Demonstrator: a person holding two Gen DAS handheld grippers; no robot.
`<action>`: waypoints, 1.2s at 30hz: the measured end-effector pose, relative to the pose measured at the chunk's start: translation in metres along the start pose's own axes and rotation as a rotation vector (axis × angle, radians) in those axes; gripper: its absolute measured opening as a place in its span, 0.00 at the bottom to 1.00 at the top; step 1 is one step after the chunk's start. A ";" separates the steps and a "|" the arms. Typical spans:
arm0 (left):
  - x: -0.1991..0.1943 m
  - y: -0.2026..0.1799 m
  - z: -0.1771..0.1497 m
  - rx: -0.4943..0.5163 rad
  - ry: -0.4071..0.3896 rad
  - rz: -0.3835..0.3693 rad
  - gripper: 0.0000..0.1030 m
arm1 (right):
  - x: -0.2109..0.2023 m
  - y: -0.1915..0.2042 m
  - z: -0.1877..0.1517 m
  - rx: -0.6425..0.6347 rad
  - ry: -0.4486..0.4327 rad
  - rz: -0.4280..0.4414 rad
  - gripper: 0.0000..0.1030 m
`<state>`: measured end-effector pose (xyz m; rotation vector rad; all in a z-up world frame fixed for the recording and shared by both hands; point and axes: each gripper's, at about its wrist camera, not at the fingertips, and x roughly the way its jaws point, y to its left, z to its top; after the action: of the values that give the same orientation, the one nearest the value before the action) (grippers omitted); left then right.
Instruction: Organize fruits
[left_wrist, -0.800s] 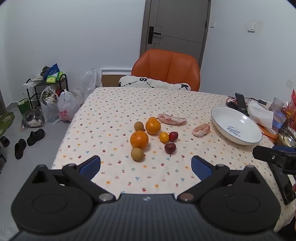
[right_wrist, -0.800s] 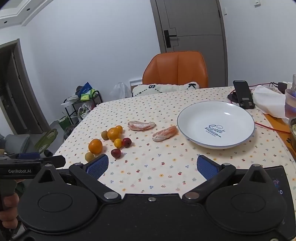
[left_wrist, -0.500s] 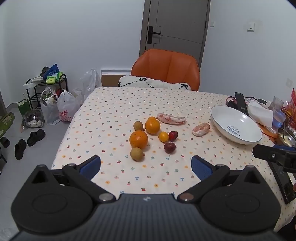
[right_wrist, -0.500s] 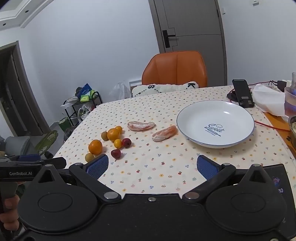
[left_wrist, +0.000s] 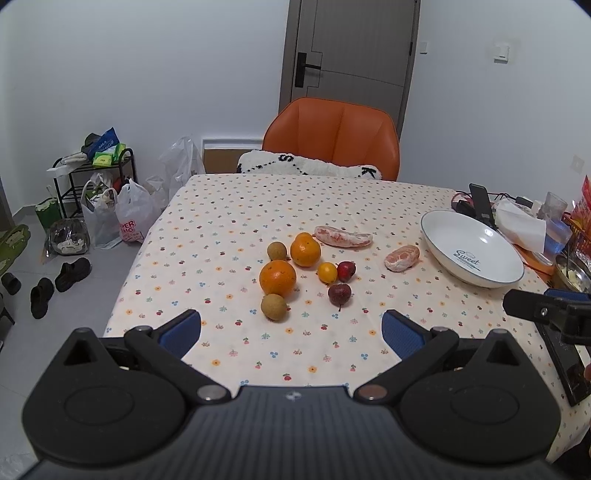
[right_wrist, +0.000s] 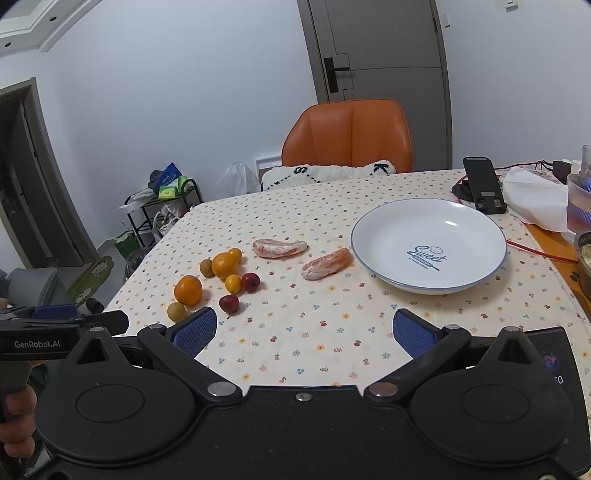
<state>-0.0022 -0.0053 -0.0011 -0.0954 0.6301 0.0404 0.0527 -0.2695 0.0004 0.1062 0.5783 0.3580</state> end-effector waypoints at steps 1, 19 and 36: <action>-0.001 0.000 0.000 0.001 -0.003 0.001 1.00 | -0.001 0.000 0.000 0.001 -0.002 0.000 1.00; -0.004 0.001 0.001 0.008 -0.016 0.004 1.00 | -0.001 0.002 0.002 -0.013 0.000 0.001 1.00; -0.007 -0.004 0.001 0.019 -0.022 0.001 1.00 | -0.001 0.002 0.002 -0.021 -0.004 -0.002 1.00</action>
<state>-0.0071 -0.0098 0.0040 -0.0759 0.6082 0.0366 0.0524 -0.2683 0.0028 0.0861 0.5702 0.3617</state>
